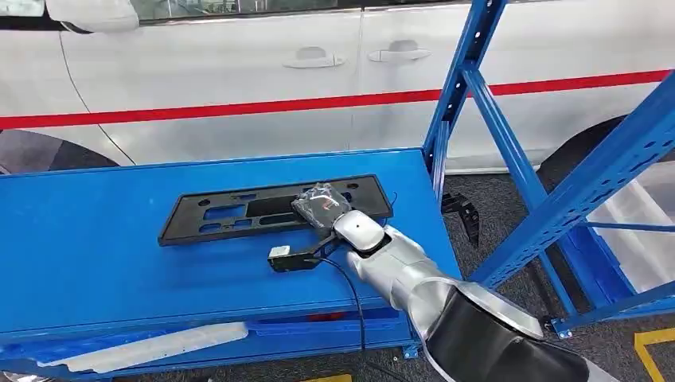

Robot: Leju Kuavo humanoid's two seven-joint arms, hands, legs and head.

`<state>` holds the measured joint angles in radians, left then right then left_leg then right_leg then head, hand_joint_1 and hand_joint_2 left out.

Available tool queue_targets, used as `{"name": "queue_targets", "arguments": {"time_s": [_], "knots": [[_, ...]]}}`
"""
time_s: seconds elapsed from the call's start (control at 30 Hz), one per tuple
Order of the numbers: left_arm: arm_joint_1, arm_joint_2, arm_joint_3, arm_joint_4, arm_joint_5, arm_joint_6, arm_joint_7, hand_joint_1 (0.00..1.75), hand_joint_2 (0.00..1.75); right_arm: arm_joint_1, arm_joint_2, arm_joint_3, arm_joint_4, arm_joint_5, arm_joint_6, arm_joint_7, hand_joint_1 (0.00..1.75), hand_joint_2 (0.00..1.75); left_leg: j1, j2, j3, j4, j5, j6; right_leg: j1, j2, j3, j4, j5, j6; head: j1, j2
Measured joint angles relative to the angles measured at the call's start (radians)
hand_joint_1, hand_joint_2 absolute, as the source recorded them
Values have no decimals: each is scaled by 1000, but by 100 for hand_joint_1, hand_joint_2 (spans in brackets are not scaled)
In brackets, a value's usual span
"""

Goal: Take the parts from the cabinet and place them on the table.

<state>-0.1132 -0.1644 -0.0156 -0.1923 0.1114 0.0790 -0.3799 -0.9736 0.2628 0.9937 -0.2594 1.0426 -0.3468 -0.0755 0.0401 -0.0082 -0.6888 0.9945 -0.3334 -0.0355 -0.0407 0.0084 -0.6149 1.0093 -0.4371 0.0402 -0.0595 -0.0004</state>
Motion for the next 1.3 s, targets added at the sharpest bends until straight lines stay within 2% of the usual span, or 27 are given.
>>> {"name": "queue_targets", "arguments": {"time_s": [0.03, 0.07, 0.17, 0.27, 0.5, 0.93, 1.3], "knots": [[-2, 0, 0, 0, 0, -3, -1, 0, 0, 0, 0, 0, 0, 3, 0, 0, 175, 175, 0, 0, 0, 0, 0, 0, 0, 0, 0, 0, 0, 0, 0, 0], [-3, 0, 0, 0, 1, -8, -8, 0, 175, 0, 0, 0, -2, 7, 0, -1, 175, 175, 0, 0, 0, 0, 0, 0, 0, 0, 0, 0, 0, 0, 0, 0], [-3, 2, 6, 0, 14, -27, -53, 0, 175, -3, 0, 0, -6, 19, 2, -10, 175, 175, 0, 0, 0, 0, 0, 0, 0, 0, 1, 0, 0, 0, 0, 0], [-3, 3, 17, 0, 23, -34, -65, 0, 175, -3, 0, 0, -8, 21, 2, -18, 175, 175, 0, 0, 0, 0, 0, 0, 0, 0, 1, 0, 0, 0, 0, 0], [-1, 5, 21, 0, 10, -11, -39, 0, 175, -3, 2, 0, -9, 31, 1, -17, 175, 175, 0, 0, 0, 0, 0, 0, 0, 0, 1, 0, 0, 0, 0, 0], [4, 5, 24, 0, 19, 12, -51, 0, 175, -4, 1, -1, -16, 35, 6, -17, 175, 175, 0, 0, 0, 0, 0, 0, 0, 0, 1, 0, 0, 0, 0, 0], [3, 5, 24, 0, 14, 27, -16, 0, 175, -2, 1, -6, -16, 37, 2, -14, 175, 175, 0, 0, 0, 0, 0, 0, 0, 0, 0, 0, 0, 0, 0, 0]]}}
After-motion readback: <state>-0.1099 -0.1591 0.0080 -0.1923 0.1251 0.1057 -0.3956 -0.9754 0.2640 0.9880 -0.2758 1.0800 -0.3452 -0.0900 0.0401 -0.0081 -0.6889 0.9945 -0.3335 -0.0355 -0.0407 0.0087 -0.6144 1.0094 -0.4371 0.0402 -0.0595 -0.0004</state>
